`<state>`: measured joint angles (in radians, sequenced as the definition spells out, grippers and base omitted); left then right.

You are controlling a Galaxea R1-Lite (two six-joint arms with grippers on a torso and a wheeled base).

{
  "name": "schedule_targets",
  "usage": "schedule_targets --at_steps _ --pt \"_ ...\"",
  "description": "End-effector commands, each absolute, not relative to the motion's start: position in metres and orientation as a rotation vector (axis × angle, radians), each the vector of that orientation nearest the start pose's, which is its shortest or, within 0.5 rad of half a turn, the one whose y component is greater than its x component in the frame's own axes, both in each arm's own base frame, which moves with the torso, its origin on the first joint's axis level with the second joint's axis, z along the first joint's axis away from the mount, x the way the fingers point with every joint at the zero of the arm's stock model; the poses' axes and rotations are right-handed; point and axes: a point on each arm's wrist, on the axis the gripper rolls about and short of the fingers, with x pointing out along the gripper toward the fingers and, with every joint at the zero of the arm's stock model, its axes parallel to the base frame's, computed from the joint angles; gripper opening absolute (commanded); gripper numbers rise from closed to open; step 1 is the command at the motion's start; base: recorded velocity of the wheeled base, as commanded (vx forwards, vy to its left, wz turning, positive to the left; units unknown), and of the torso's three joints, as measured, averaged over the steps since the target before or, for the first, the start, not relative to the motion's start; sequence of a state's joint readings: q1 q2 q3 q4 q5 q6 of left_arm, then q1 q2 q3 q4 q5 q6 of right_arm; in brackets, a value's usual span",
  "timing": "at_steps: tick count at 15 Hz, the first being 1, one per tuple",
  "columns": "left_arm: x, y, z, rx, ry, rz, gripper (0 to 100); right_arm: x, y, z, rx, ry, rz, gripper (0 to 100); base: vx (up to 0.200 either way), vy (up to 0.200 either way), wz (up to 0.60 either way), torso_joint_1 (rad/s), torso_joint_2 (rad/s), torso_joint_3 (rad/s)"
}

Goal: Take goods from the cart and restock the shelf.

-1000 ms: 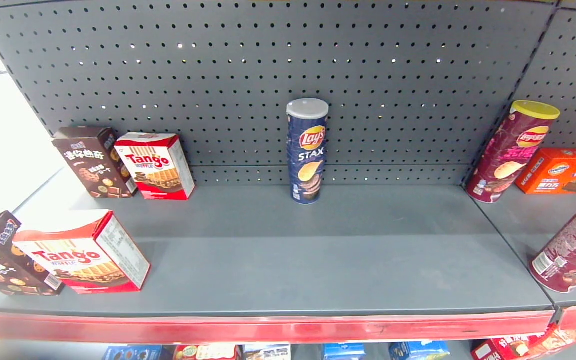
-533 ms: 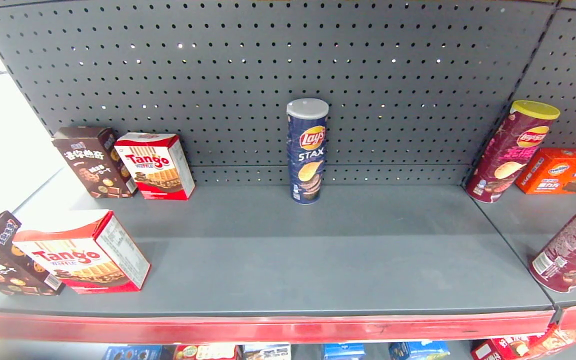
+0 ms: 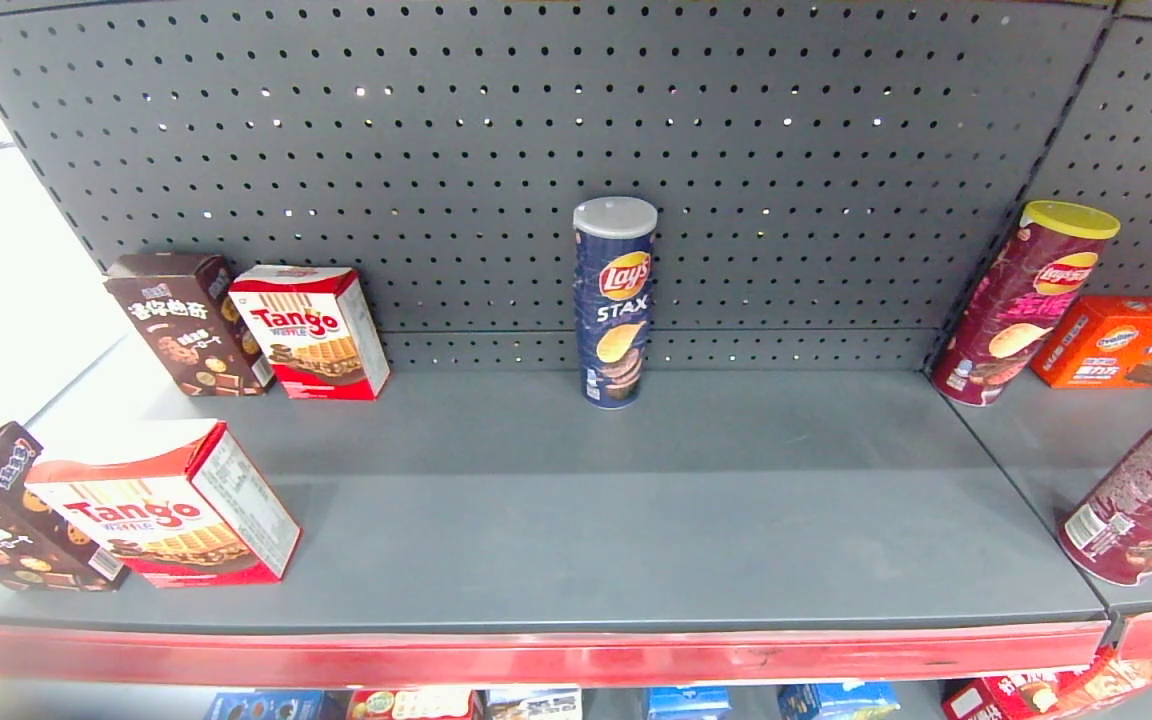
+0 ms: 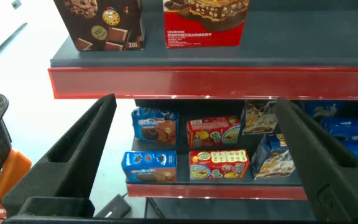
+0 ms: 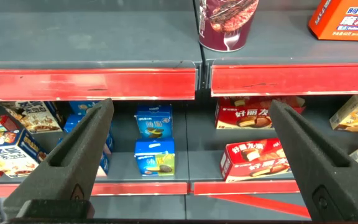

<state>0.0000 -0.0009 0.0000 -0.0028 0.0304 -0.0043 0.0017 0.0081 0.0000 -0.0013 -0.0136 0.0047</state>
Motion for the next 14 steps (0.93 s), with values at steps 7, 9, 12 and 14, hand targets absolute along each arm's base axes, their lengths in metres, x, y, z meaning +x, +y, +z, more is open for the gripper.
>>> schedule_targets --at_steps 7,9,12,14 --pt "-0.0228 0.0007 0.0758 -0.005 -0.003 0.031 100 -0.0223 -0.0003 0.0761 0.003 0.006 -0.012 100 0.000 0.000 0.09 0.000 0.00 0.000" --pt "-0.0228 0.0007 0.0758 -0.005 -0.003 0.031 100 -0.0223 -0.0003 0.0762 0.005 0.005 -0.014 100 0.000 0.000 0.60 0.005 0.00 0.002" --pt "-0.0228 0.0007 0.0758 -0.005 -0.003 0.031 100 -0.0223 -0.0003 0.0762 0.005 0.005 -0.014 100 0.000 0.000 0.60 0.010 0.00 -0.002" --pt "-0.0228 0.0007 0.0758 -0.005 -0.003 0.031 100 -0.0222 -0.0003 0.0758 0.005 0.006 -0.014 100 0.000 0.000 0.60 -0.002 0.00 0.002"
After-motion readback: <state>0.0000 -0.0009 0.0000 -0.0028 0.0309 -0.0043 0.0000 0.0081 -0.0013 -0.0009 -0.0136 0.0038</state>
